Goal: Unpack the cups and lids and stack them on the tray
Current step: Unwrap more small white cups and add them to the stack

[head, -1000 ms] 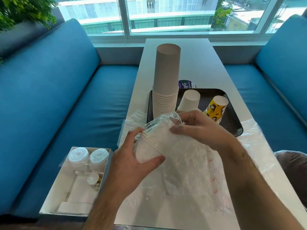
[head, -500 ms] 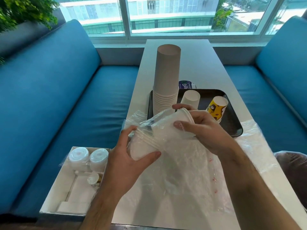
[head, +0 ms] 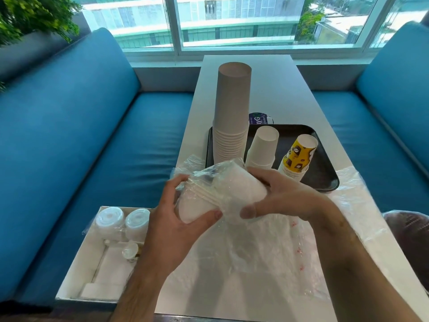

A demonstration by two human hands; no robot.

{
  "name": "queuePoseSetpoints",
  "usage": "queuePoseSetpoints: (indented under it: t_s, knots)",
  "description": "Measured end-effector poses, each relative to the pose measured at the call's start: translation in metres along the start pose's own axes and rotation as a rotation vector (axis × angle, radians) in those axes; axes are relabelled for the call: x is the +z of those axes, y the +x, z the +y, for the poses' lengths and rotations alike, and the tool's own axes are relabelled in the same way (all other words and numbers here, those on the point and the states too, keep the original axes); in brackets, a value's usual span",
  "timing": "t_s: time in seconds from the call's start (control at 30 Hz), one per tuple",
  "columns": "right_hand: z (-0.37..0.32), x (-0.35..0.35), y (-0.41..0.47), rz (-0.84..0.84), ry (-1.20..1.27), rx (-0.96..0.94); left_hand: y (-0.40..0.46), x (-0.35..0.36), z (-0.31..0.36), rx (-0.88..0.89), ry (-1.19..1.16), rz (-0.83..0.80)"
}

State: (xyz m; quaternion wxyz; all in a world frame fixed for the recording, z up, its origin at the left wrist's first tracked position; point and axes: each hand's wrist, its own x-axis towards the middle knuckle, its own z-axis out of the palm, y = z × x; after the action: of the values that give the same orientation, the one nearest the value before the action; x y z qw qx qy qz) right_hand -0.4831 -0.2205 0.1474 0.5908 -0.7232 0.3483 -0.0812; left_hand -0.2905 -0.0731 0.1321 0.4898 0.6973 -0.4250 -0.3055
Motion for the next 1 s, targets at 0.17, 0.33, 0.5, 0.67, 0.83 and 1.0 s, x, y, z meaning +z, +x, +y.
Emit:
queuePoseSetpoints:
  t_s: [0.17,0.33,0.5,0.67,0.83,1.0]
  knots:
    - [0.003,0.003,0.003,-0.019,-0.015,0.001,0.0,0.002,0.002,0.003,-0.014,-0.005]
    - [0.002,-0.004,0.006,0.32,0.184,-0.108,0.0,-0.002,0.004,0.022,-0.048,0.02]
    - [0.001,-0.029,0.014,0.489,0.497,-0.291,-0.001,-0.001,-0.002,0.019,-0.042,0.027]
    - [-0.01,-0.049,0.025,0.681,0.324,-0.33,0.0,0.0,-0.005,0.022,-0.024,0.018]
    - [-0.007,-0.058,0.045,0.828,0.1,-0.342,0.0,0.0,-0.003,0.019,-0.036,0.017]
    - [0.003,-0.066,0.067,0.875,-0.008,-0.368,0.0,-0.001,-0.003,0.022,-0.037,0.013]
